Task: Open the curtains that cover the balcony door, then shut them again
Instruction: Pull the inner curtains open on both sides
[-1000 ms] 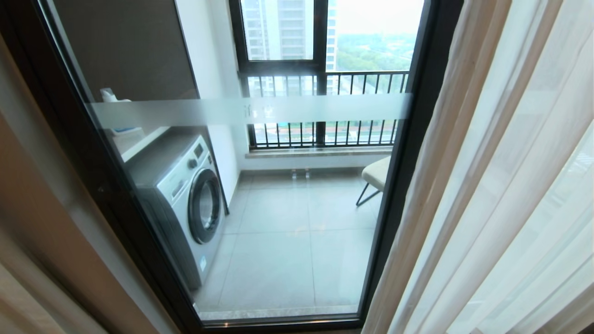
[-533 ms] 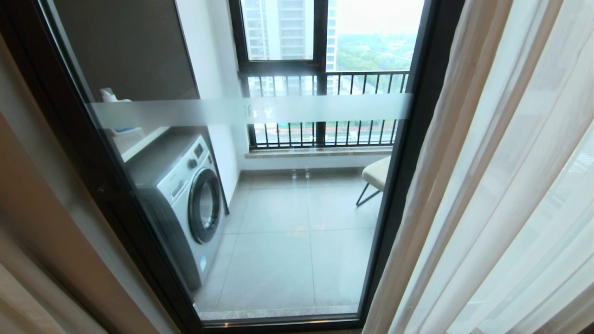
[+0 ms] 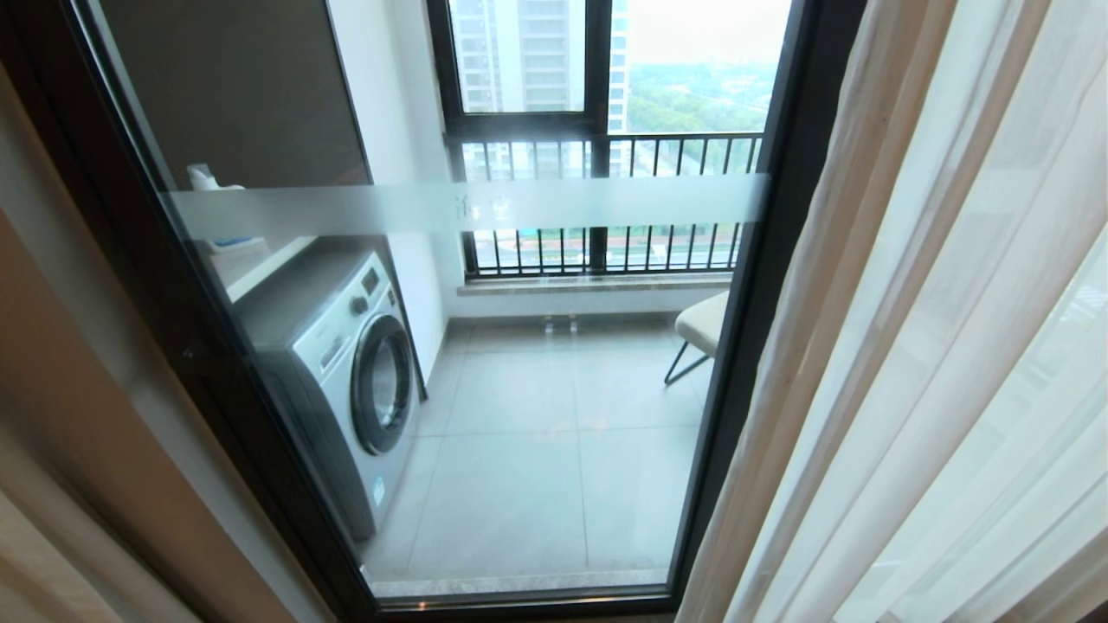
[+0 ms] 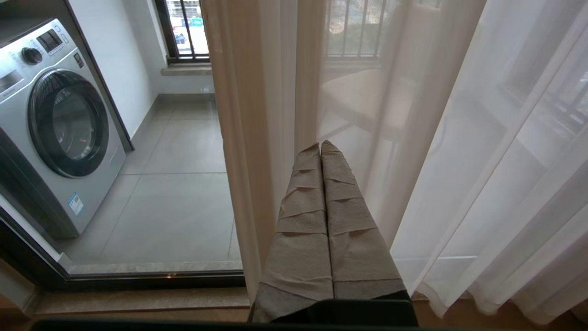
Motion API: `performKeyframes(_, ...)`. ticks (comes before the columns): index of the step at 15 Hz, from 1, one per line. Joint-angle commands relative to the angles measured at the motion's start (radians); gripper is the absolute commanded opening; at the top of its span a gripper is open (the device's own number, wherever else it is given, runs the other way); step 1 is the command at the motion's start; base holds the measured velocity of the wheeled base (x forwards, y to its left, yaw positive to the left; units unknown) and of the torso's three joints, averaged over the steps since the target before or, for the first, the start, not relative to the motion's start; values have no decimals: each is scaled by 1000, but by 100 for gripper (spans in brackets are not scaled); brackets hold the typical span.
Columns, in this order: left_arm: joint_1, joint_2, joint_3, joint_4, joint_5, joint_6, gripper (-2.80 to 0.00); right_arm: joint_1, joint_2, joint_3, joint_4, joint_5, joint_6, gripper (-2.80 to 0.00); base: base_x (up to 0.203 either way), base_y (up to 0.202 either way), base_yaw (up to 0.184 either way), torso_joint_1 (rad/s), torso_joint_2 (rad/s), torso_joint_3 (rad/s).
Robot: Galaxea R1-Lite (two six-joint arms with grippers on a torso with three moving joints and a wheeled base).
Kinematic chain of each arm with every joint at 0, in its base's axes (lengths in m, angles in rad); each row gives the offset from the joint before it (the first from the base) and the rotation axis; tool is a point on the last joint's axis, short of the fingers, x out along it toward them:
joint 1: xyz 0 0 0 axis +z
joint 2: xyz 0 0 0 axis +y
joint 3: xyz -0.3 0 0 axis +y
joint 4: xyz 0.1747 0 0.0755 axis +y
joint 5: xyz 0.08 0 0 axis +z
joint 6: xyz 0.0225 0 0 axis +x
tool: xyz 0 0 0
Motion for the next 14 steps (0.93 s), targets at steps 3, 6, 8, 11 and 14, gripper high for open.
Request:
performKeyframes(3, 0, -1, 0, 0, 0, 0, -280, 1, 2, 0, -2, 2, 3, -280, 0, 0, 0, 0, 0, 0)
performKeyframes(6, 0, -1, 0, 2, -2, -2, -280, 1, 2, 0, 0, 0, 22, -280, 0, 0, 0, 0, 0, 0)
performKeyframes(8, 0, -1, 0, 0, 0, 1, -280, 1, 0, 0, 0, -1, 19, -280, 0, 0, 0, 0, 0, 0)
performKeyframes(11, 0, -1, 0, 0, -2, 1, -280, 1, 0, 0, -9, -4, 14, -280, 0, 0, 0, 0, 0, 0)
performKeyframes(14, 0, -1, 0, 0, -2, 1, -280, 1, 0, -2, -18, -4, 13, -280, 97, 0, -1, -5, 2, -2)
